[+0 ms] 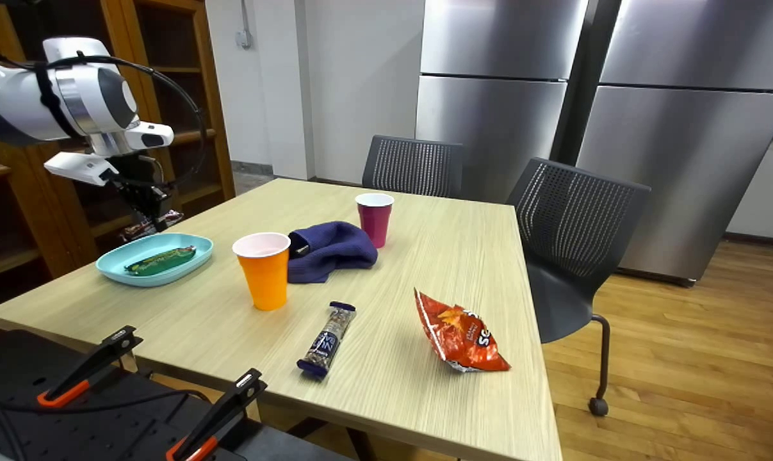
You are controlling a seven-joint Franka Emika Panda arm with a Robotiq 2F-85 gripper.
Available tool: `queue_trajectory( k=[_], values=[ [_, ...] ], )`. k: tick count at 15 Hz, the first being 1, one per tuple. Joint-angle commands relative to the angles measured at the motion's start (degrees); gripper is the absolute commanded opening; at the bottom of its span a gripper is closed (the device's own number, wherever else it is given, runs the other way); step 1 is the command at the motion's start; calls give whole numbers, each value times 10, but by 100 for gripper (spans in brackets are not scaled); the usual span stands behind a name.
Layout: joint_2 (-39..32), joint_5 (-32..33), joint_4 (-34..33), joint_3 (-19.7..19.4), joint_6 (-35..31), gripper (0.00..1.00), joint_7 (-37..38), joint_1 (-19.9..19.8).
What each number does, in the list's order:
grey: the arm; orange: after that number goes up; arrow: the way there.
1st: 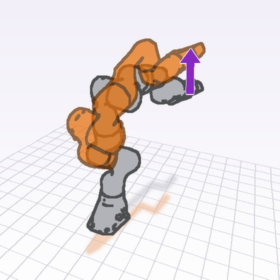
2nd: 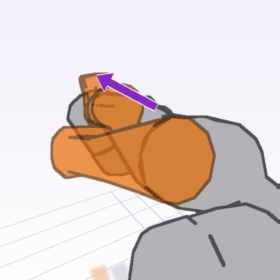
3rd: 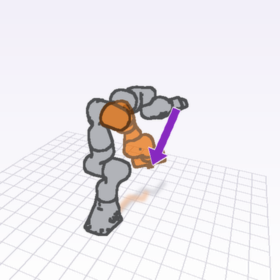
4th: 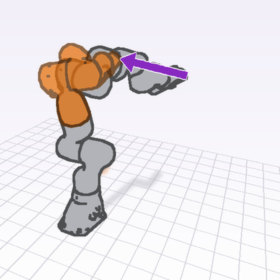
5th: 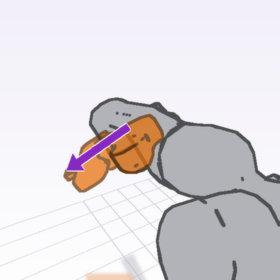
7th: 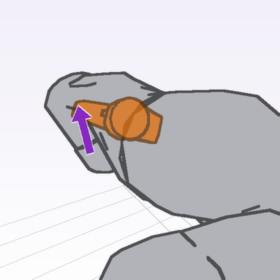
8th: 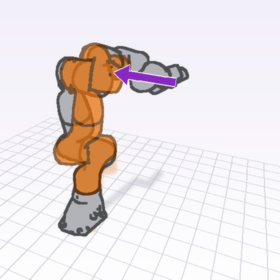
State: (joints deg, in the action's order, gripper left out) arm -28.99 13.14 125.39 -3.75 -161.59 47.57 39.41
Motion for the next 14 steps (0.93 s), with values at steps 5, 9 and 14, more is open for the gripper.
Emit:
queue_trajectory(
  k=[5, 9, 14],
  values=[
    [-10, -4, 4, 1, 18, 3, 1, 14],
    [-19, -8, 2, 5, 22, 3, -5, 18],
    [-8, 0, 9, -12, 13, 52, 10, 31]
  ],
)
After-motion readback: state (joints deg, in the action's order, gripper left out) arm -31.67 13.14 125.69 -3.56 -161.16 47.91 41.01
